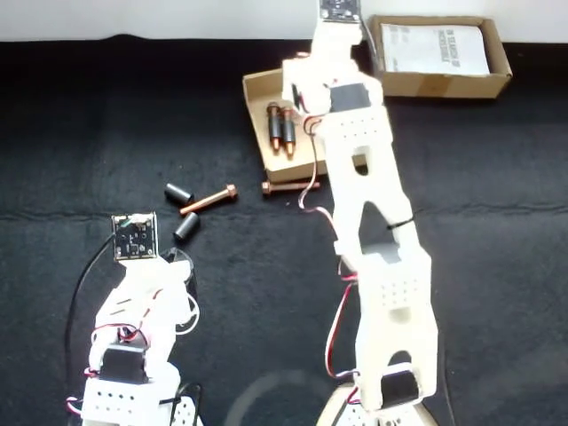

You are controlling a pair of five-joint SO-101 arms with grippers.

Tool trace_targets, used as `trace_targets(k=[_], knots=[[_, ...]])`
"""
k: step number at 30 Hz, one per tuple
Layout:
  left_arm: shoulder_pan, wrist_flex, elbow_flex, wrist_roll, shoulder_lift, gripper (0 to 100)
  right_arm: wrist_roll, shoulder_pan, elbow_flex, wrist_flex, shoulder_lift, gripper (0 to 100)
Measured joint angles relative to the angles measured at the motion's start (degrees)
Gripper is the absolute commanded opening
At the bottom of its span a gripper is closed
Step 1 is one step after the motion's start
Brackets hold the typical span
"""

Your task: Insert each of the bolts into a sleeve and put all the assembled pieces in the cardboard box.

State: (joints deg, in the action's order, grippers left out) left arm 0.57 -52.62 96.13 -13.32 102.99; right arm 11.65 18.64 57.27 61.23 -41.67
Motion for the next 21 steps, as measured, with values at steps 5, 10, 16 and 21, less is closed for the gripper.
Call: trace_targets(k=[5, 10, 16, 21], knots=[[0.0, 0.0, 0.0, 0.0, 0.0, 1, 0.0, -1.93, 4.92, 4.22, -5.98, 0.7], [0.0, 0.0, 0.0, 0.0, 0.0, 1, 0.0, -3.25, 5.19, 4.4, -9.23, 0.7], [-0.09, 0.0, 0.0, 0.0, 0.0, 1, -1.41, -3.34, 5.27, 4.4, -13.01, 0.8], [-1.49, 0.0, 0.0, 0.0, 0.0, 1, -1.49, -3.34, 5.45, 3.69, -16.88, 10.0]])
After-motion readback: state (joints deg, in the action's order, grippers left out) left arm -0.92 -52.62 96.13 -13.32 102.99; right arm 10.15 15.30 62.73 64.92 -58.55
